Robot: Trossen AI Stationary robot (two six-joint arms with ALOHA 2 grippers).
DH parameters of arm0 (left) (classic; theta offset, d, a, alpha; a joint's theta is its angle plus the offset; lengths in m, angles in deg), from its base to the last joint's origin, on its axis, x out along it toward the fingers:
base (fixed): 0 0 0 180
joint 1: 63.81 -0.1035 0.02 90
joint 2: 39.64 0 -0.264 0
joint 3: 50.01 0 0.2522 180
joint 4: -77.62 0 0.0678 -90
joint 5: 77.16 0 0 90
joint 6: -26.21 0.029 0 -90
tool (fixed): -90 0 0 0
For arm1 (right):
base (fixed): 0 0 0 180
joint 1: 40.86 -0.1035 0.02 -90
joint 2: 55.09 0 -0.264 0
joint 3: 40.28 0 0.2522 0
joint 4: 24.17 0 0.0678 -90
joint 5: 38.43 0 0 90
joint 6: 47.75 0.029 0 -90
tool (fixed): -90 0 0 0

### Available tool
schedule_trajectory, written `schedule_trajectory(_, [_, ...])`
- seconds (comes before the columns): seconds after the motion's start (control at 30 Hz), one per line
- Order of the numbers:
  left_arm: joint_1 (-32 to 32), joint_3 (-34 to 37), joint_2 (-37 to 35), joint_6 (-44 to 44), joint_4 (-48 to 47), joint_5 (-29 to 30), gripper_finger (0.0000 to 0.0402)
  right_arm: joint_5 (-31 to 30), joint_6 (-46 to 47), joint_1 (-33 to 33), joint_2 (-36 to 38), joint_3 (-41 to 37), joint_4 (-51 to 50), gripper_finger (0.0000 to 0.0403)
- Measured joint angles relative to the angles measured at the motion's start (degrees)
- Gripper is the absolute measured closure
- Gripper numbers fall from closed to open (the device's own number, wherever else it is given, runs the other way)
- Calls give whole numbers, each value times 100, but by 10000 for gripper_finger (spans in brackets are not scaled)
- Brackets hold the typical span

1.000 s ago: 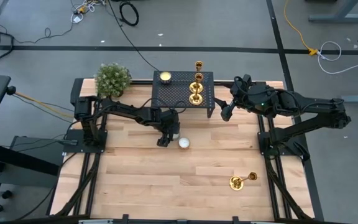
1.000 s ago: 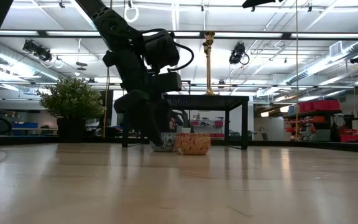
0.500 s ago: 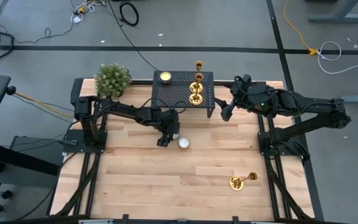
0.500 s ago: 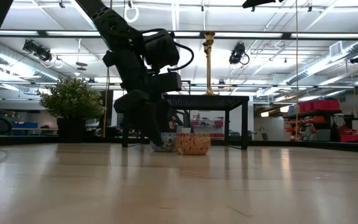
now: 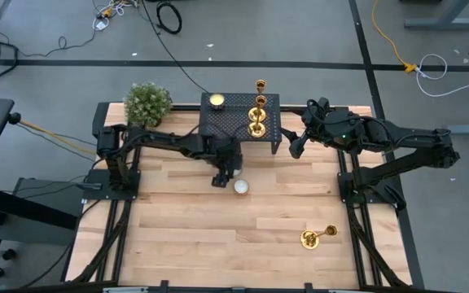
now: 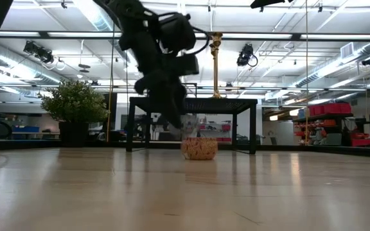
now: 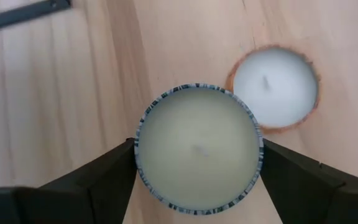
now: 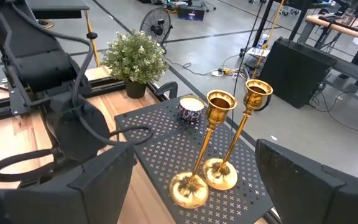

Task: Pick & Place candle stick holders
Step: Put the patterned blue scented candle on the shelf aligned with the other scented candle

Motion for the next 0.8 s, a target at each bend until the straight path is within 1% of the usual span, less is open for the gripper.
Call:
schedule_trajectory(0.47, [-2, -1250, -2, -57, -1063, 37, 85, 0, 0, 0, 0, 0, 2, 66])
schedule_trajectory(0.63, [-5, -1723, -4, -300, -1218, 177, 85, 0, -1, -1, 0, 0, 2, 66])
schedule_trajectory(0.8, [-9, -2093, -4, -299, -1541, 554, 85, 9, -2, 0, 0, 0, 2, 66])
